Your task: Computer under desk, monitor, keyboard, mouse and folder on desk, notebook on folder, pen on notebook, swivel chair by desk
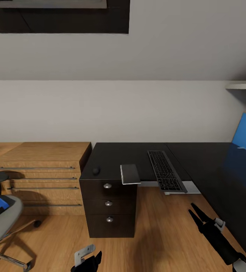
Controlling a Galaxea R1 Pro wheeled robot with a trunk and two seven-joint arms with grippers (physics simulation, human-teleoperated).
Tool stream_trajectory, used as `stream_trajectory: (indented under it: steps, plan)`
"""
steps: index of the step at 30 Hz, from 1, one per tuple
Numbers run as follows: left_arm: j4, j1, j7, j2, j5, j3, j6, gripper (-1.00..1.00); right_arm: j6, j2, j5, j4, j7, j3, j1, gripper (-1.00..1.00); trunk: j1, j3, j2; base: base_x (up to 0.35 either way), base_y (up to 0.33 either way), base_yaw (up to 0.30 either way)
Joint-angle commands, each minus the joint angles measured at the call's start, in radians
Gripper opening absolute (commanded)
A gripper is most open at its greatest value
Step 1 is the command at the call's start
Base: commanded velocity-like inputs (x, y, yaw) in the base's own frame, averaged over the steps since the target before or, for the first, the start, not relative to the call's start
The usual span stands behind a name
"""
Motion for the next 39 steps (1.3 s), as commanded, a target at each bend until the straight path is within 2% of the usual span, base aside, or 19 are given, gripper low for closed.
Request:
stream_trajectory:
  steps: [1, 7, 14, 21, 30, 39]
  plan:
    - [-0.002, 0.000, 0.007, 0.001, 0.009, -0.002, 0.003, 1.00, 0.009, 0.001, -0.008, 0.001, 0.001, 0.000, -0.001, 1.00, 0.000, -0.001, -0.001, 0.000, 0.000, 0.000]
    - [-0.002, 0.000, 0.007, 0.000, 0.009, -0.002, 0.003, 1.00, 0.002, 0.008, -0.008, 0.005, -0.008, 0.001, -0.001, 1.00, 0.000, -0.001, -0.001, 0.000, 0.000, 0.000]
    - [-0.002, 0.000, 0.007, 0.000, 0.009, -0.003, 0.003, 1.00, -0.026, 0.047, -0.011, 0.008, -0.105, -0.009, -0.001, 1.00, 0.000, -0.001, -0.001, 0.000, 0.000, 0.000]
    - [0.007, 0.000, 0.007, -0.001, 0.010, -0.005, 0.003, 1.00, -0.034, 0.054, -0.011, 0.007, -0.140, -0.018, -0.001, 1.00, 0.000, -0.001, -0.001, 0.000, 0.000, 0.000]
    - [0.026, 0.000, 0.007, -0.002, 0.009, -0.007, 0.002, 1.00, 0.075, 0.052, -0.027, 0.007, -0.190, -0.022, -0.001, 1.00, 0.000, -0.001, -0.001, 0.000, 0.000, 0.000]
    - [0.027, 0.000, 0.007, -0.002, 0.009, -0.007, 0.002, 1.00, 0.101, 0.051, -0.034, 0.006, -0.197, -0.022, -0.002, 1.00, 0.000, -0.001, -0.001, 0.000, 0.000, 0.000]
